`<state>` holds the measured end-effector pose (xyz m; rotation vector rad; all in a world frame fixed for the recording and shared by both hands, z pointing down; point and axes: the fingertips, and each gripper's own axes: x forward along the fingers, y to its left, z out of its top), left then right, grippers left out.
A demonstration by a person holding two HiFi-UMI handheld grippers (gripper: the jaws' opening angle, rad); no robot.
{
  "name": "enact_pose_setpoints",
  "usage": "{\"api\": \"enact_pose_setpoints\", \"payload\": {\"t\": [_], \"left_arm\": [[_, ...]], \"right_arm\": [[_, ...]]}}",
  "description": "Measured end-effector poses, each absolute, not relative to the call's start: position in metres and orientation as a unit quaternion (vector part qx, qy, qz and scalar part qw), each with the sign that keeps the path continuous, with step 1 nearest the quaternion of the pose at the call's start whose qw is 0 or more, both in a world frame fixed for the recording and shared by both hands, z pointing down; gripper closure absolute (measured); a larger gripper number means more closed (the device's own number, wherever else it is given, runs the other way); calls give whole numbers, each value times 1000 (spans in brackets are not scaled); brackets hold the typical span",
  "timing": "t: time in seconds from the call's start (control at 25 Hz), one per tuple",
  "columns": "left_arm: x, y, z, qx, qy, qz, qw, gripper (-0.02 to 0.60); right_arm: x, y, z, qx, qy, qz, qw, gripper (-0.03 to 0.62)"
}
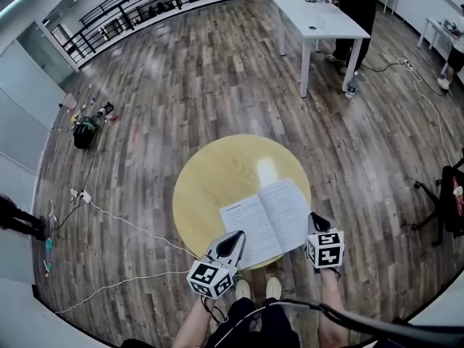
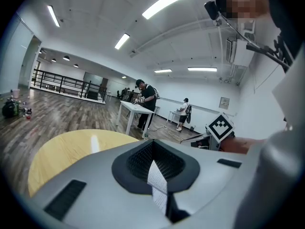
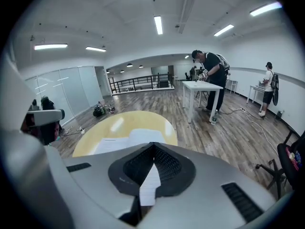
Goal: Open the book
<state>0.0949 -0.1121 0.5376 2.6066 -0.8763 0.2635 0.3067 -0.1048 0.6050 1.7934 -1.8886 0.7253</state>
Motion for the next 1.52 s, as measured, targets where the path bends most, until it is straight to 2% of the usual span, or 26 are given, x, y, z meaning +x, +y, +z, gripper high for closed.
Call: {"api": "enact_pose_setpoints", "payload": {"t": [0.32,0.76,1.24,1.52], "left_arm": [[45,-111,486,921,-352,62,155,586],[-50,-115,403,898,-431,18,85,586],[-169,-99,366,852,-521,-16,55,586],[-195,-97,361,843,-536,-20,46,586]], "right_arm": [[251,-115,518,641,-720,199,178,589],[138,-123,413,590,-789,102,140,589],[16,-108,355,516,-850,51,99,589],[-20,-111,360,494,-863,49,97,589]]}}
